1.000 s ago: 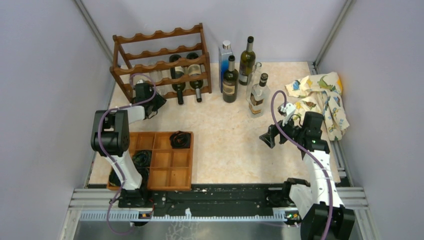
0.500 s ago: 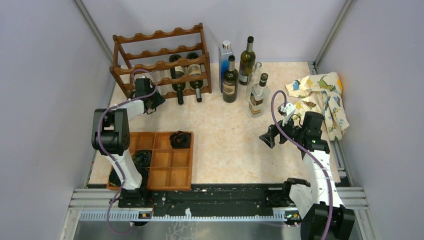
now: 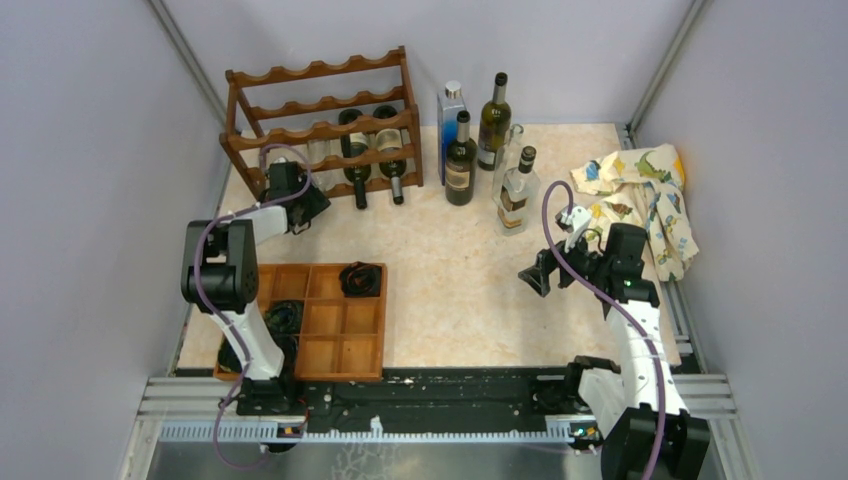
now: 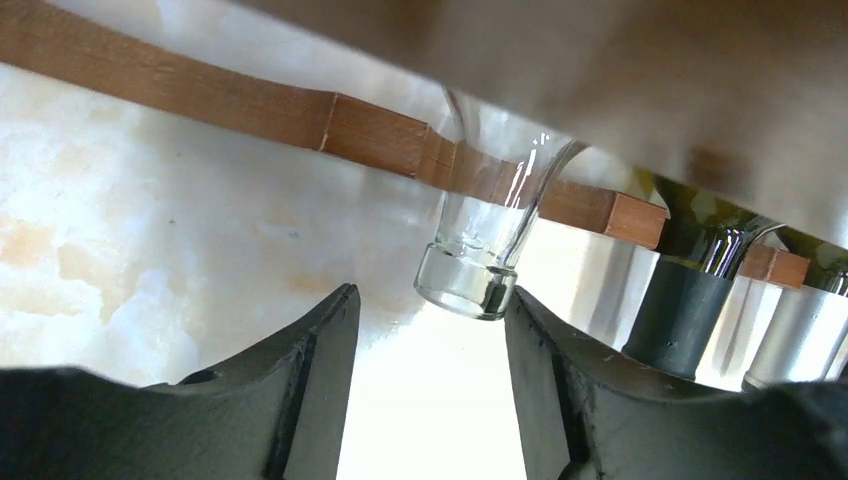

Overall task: Put the wine bottle on the wine rack
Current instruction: Adjust the wine bottle in the wine rack, then pick up the wine bottle from the center of the board.

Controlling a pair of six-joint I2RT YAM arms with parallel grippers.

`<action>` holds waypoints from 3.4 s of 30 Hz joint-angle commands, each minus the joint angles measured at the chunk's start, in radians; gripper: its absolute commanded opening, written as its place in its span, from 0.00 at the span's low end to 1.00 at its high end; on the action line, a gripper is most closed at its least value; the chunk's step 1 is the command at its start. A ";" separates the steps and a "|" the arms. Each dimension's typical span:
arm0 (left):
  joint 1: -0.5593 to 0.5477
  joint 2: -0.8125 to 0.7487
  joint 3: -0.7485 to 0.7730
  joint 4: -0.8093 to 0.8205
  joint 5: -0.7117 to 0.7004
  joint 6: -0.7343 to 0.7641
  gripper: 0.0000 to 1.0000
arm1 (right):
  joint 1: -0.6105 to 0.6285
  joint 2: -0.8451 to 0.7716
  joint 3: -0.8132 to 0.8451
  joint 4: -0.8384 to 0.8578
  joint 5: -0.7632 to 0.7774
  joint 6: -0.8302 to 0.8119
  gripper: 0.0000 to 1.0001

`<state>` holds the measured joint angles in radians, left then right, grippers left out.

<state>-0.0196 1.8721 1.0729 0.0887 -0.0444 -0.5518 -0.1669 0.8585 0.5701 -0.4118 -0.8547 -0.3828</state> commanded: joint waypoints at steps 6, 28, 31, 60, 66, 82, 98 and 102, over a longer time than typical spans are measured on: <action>0.006 -0.094 -0.094 0.065 -0.002 -0.027 0.70 | -0.008 -0.013 0.013 0.022 -0.024 -0.011 0.98; 0.009 -0.271 -0.250 0.017 0.015 -0.053 0.08 | -0.008 -0.012 0.010 0.023 -0.031 -0.013 0.98; 0.013 -0.198 -0.207 0.003 0.023 -0.070 0.06 | -0.008 -0.010 0.010 0.022 -0.033 -0.012 0.98; 0.050 -0.096 -0.120 0.159 0.096 -0.129 0.38 | -0.008 0.002 0.007 0.017 -0.024 -0.020 0.98; 0.078 -0.259 -0.209 0.105 0.271 -0.057 0.40 | -0.008 -0.005 0.015 -0.003 -0.068 -0.036 0.98; 0.079 -0.780 -0.219 0.056 0.466 -0.056 0.99 | -0.008 -0.162 0.213 -0.274 -0.003 -0.317 0.98; 0.083 -0.891 -0.058 -0.039 0.675 -0.059 0.98 | -0.007 0.063 0.562 0.045 -0.092 0.128 0.97; 0.081 -0.930 -0.080 -0.122 0.606 0.028 0.96 | 0.019 0.265 0.813 -0.159 -0.002 0.070 0.98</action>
<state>0.0582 0.9821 0.9794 0.0887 0.5919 -0.6357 -0.1658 0.9760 1.1797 -0.4385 -0.9257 -0.3096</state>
